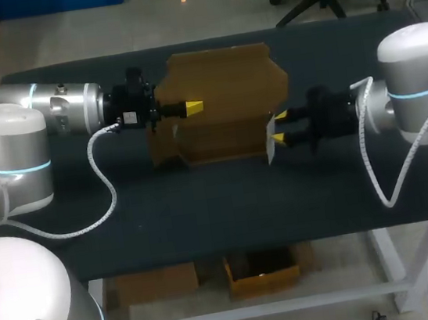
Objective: Assemble the packaging by folding the flat box into shape, placing the metal phone stand inside, and closing the box properly
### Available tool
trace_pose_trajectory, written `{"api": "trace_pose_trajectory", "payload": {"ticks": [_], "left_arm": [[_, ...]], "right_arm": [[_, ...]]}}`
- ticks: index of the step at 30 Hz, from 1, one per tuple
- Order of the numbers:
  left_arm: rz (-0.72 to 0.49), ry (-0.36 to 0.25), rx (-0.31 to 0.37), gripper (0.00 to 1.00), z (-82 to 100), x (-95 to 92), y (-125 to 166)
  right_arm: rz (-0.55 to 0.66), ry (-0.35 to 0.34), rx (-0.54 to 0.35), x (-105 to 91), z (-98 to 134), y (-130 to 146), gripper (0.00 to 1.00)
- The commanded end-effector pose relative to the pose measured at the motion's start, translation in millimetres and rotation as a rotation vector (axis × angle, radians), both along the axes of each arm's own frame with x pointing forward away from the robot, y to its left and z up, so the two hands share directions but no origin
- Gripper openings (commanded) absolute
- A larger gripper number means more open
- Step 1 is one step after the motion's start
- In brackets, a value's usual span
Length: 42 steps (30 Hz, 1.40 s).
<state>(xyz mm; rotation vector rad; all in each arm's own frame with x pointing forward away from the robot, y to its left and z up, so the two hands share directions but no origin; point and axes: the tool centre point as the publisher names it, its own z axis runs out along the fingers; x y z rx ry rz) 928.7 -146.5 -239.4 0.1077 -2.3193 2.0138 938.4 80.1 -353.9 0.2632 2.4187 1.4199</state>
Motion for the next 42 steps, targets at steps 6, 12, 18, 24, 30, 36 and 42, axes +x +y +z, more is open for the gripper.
{"api": "trace_pose_trajectory", "payload": {"ticks": [6,12,18,24,30,36,42], "left_arm": [[-0.001,0.0,-0.001,0.0,-4.4,0.1,-1],[-0.001,0.0,-0.001,0.0,-4.4,0.1,-1],[-0.001,0.0,-0.001,0.0,-4.4,0.1,-1],[-0.001,0.0,-0.001,0.0,-4.4,0.1,-1],[-0.001,0.0,-0.001,0.0,-4.4,0.1,-1],[-0.001,0.0,-0.001,0.0,-4.4,0.1,-1],[-0.001,0.0,-0.001,0.0,-4.4,0.1,-1]], "right_arm": [[-0.03,0.006,0.01,-4.0,-7,7,0.46],[-0.06,0.005,0.011,-5.7,-8,9,0.47],[-0.098,-0.001,0.024,-5.4,-7,9,0.47],[-0.12,-0.003,0.037,-3.8,-6,11,0.46],[-0.137,-0.002,0.042,-4.4,-5,15,0.46],[-0.177,-0.003,0.043,-5.2,-5,17,0.47],[-0.221,-0.003,0.047,-6.6,-5,15,0.47]]}}
